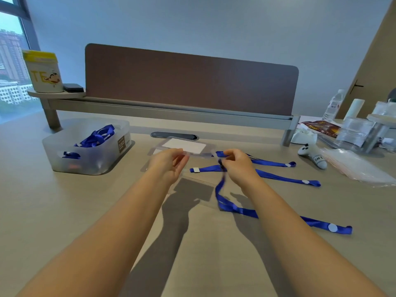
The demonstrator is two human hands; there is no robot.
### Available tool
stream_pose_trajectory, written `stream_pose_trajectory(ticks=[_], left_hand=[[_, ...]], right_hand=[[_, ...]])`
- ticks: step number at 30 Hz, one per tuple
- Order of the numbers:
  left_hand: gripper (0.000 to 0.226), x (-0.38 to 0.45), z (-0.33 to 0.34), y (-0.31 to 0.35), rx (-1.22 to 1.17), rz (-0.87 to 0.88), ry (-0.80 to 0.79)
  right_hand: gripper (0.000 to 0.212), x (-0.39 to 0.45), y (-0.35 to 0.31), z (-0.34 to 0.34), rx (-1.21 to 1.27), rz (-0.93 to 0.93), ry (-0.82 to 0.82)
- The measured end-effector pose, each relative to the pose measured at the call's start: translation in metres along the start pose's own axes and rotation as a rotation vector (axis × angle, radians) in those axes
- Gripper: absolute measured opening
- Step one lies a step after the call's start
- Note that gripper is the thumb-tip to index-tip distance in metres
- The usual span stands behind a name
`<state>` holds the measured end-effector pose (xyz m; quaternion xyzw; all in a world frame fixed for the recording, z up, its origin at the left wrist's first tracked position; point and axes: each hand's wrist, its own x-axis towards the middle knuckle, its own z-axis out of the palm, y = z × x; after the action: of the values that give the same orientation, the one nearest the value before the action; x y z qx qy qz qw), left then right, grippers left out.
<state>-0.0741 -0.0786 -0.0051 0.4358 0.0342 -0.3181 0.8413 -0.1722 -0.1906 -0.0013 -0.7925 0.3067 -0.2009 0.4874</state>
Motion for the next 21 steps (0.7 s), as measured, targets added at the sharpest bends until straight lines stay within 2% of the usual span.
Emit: stream_pose_trajectory(ticks=[2,3,7,10,13,15,17,21], left_hand=[[0.006,-0.002,0.007,0.0,0.011,0.044,0.012],[0.009,-0.004,0.011,0.0,0.017,0.055,0.017],[0.011,-0.014,0.029,-0.004,0.034,0.039,-0.04],[0.011,-0.021,0.037,-0.008,0.051,0.024,-0.1],[0.011,-0.022,0.036,-0.004,0.045,0.02,-0.108],[0.01,-0.02,0.033,-0.002,0.046,0.022,-0.091],[0.008,-0.016,0.031,-0.005,0.066,0.03,-0.051],[0.008,-0.008,0.042,-0.027,0.115,0.071,-0.018]], right_hand=[[0.029,-0.005,0.003,0.003,0.031,-0.021,0.114],[0.029,-0.007,0.005,0.005,0.06,-0.002,0.108],[0.041,-0.022,0.007,0.028,0.316,0.23,-0.194],[0.06,-0.023,0.015,0.044,0.532,0.271,-0.31],[0.073,-0.014,0.019,0.042,0.825,0.272,-0.216],[0.074,-0.009,0.021,0.03,0.916,0.256,-0.117],[0.063,-0.006,0.025,0.014,0.93,0.23,-0.02],[0.026,0.001,0.035,-0.035,0.96,0.208,0.148]])
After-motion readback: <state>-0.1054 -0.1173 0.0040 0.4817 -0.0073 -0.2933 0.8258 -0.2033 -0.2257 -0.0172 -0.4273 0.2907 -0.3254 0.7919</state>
